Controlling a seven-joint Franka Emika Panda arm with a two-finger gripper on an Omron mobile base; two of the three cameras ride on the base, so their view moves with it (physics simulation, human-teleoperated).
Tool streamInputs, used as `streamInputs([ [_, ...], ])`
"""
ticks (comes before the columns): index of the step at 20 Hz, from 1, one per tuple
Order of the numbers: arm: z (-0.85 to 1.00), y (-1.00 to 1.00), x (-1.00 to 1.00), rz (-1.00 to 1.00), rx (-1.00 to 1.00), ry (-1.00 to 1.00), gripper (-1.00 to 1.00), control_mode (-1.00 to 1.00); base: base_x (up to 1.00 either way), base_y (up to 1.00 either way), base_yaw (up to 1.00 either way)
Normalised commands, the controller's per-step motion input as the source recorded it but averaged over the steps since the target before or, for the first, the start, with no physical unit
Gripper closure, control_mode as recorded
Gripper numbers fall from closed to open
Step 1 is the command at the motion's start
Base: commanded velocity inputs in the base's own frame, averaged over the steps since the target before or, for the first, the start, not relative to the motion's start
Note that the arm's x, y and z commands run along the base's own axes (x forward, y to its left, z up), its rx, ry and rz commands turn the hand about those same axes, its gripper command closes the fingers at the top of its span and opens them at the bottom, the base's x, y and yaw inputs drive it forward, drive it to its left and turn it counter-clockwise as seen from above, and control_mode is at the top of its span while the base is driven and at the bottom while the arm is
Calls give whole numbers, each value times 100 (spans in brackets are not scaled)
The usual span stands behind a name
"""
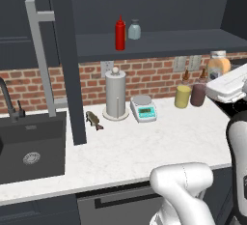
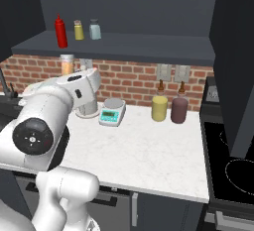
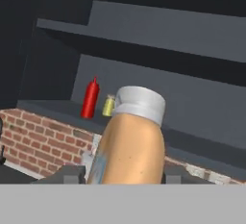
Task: Put the shaker and condiment bottle from the counter next to their counterparts in the cabinet.
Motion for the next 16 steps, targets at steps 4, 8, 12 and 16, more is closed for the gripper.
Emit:
streamInputs([
  [4,14,56,0,10,-5,-13,100,-100,0,0,0],
  [8,19,50,4,4,-3,-20,100,-100,0,0,0],
  [12,5,47,19,0,0,-21,100,-100,0,0,0],
  [16,-10,29,17,0,-5,2,100,-100,0,0,0],
])
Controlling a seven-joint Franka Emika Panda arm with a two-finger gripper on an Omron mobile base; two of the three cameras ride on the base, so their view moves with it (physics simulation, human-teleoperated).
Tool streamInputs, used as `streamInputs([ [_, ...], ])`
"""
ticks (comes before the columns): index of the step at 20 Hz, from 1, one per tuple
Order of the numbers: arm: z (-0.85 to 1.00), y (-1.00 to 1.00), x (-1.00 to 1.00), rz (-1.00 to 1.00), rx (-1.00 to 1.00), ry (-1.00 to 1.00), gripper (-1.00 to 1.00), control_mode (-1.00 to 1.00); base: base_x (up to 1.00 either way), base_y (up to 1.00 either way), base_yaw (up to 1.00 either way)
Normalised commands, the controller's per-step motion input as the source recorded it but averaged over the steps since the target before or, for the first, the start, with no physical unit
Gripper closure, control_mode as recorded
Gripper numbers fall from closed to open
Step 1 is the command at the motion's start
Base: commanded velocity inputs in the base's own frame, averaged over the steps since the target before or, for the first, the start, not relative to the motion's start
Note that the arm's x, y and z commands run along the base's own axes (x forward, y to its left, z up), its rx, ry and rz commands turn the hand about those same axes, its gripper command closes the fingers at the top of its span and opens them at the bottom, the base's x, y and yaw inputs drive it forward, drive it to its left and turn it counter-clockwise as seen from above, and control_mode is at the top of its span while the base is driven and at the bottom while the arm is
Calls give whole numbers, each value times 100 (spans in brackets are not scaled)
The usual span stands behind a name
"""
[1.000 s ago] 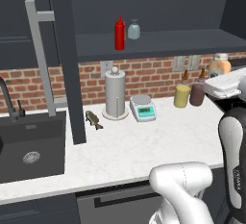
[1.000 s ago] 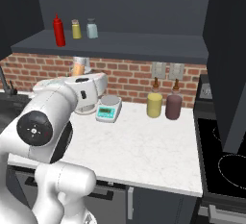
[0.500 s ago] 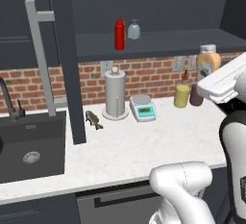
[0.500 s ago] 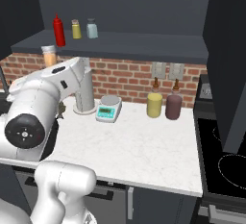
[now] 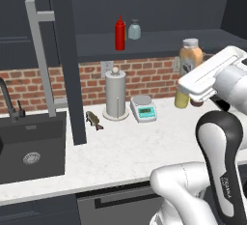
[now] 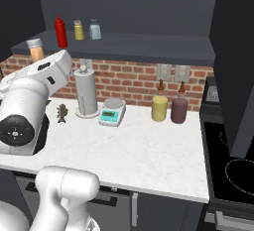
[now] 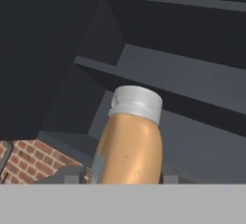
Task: Put the shaker and condiment bottle from the counter next to their counterparts in the cabinet.
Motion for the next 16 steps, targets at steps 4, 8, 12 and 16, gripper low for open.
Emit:
streamInputs([
  [4,0,1,64,0,1,1,100,-100,0,0,0],
  [8,8,-8,41,0,9,-3,100,-100,0,0,0],
  [12,8,-6,37,0,12,-7,100,-100,0,0,0],
  [16,0,8,61,-5,7,-5,100,-100,0,0,0],
])
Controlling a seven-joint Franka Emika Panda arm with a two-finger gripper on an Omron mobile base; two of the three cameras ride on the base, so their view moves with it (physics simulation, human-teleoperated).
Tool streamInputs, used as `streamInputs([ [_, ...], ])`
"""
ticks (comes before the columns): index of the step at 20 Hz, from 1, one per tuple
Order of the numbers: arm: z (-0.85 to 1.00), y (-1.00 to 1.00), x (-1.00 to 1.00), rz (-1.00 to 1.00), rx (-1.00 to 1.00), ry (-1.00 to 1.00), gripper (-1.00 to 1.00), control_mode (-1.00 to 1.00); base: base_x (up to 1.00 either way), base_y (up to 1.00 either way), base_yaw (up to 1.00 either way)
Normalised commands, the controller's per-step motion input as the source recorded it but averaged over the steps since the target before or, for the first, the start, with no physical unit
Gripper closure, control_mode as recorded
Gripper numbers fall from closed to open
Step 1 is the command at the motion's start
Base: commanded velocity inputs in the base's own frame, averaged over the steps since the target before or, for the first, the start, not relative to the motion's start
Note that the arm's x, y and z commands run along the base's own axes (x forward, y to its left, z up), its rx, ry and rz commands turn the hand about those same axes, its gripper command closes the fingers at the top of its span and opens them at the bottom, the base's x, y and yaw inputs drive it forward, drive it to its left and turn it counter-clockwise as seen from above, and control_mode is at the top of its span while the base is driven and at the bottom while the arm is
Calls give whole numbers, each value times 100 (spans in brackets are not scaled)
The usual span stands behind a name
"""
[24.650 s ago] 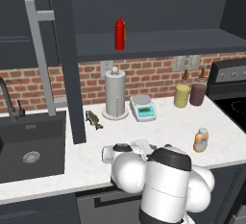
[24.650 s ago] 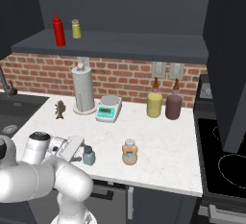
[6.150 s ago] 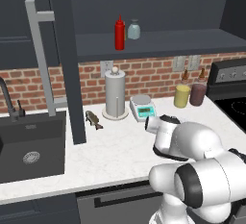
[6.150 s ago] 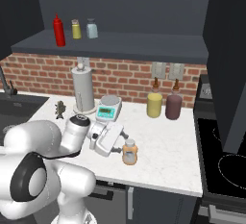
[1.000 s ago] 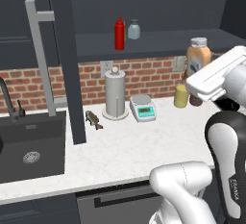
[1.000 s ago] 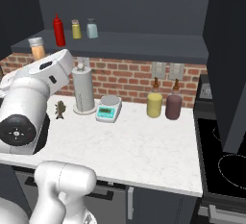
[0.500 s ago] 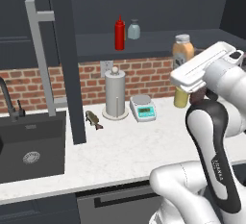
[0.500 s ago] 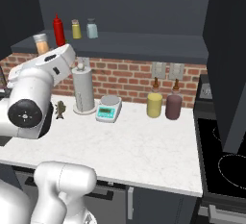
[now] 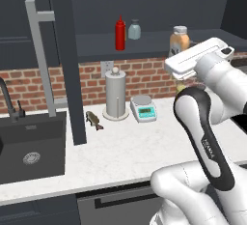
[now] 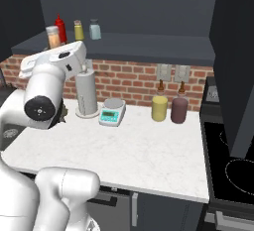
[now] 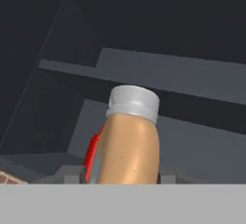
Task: Put the shaker and condiment bottle from the counter next to their counterparts in the cabinet.
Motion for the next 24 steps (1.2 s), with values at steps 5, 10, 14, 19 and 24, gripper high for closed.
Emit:
streamInputs([
  [5,1,23,70,-2,4,0,100,-100,0,0,0],
  [10,2,11,53,0,6,0,100,-100,0,0,0],
  [14,0,0,51,0,4,0,100,-100,0,0,0],
  [19,0,1,56,0,4,0,100,-100,0,0,0],
  [24,-2,11,52,0,1,0,100,-100,0,0,0],
])
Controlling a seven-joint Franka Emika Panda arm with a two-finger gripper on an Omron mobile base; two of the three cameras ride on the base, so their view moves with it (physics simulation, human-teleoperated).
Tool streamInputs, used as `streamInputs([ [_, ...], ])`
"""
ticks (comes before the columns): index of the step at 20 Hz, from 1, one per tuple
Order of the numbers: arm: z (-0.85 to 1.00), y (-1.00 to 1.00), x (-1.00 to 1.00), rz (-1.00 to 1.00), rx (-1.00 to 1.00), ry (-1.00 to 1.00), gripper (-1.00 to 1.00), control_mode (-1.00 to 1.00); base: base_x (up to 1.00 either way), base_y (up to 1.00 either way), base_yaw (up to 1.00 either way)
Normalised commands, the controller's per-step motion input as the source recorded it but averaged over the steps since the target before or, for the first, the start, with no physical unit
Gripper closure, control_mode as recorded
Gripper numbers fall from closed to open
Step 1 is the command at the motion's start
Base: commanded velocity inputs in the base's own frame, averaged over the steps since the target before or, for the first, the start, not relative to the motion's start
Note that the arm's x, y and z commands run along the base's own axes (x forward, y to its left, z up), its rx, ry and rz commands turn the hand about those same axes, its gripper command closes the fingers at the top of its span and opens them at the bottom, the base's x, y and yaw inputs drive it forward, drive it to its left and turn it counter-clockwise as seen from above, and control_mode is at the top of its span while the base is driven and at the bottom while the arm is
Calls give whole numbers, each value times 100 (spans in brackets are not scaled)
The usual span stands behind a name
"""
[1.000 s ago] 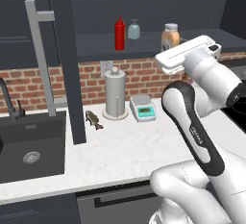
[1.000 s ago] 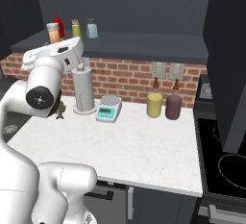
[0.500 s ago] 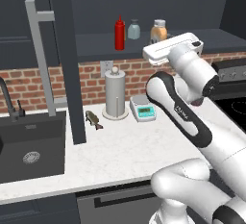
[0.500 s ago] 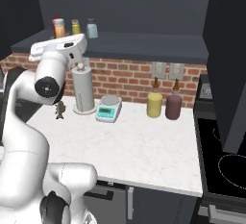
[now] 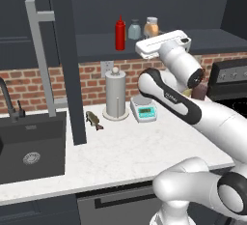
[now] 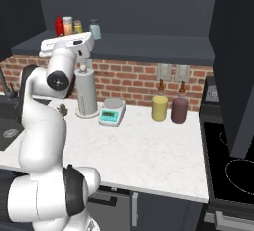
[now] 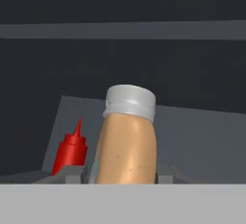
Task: Put the shaker and condiment bottle from the counter next to their counterparts in the cabinet.
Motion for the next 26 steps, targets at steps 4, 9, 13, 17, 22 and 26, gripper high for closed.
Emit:
streamInputs([
  [4,-25,26,44,0,0,0,100,-100,0,0,0],
  [9,0,3,42,0,5,0,100,-100,0,0,0],
  [13,0,0,39,0,6,0,100,-100,0,0,0],
  [17,0,12,35,0,3,0,100,-100,0,0,0],
  [22,0,24,15,0,1,0,100,-100,0,0,0],
  [26,0,23,8,0,4,0,100,-100,0,0,0],
])
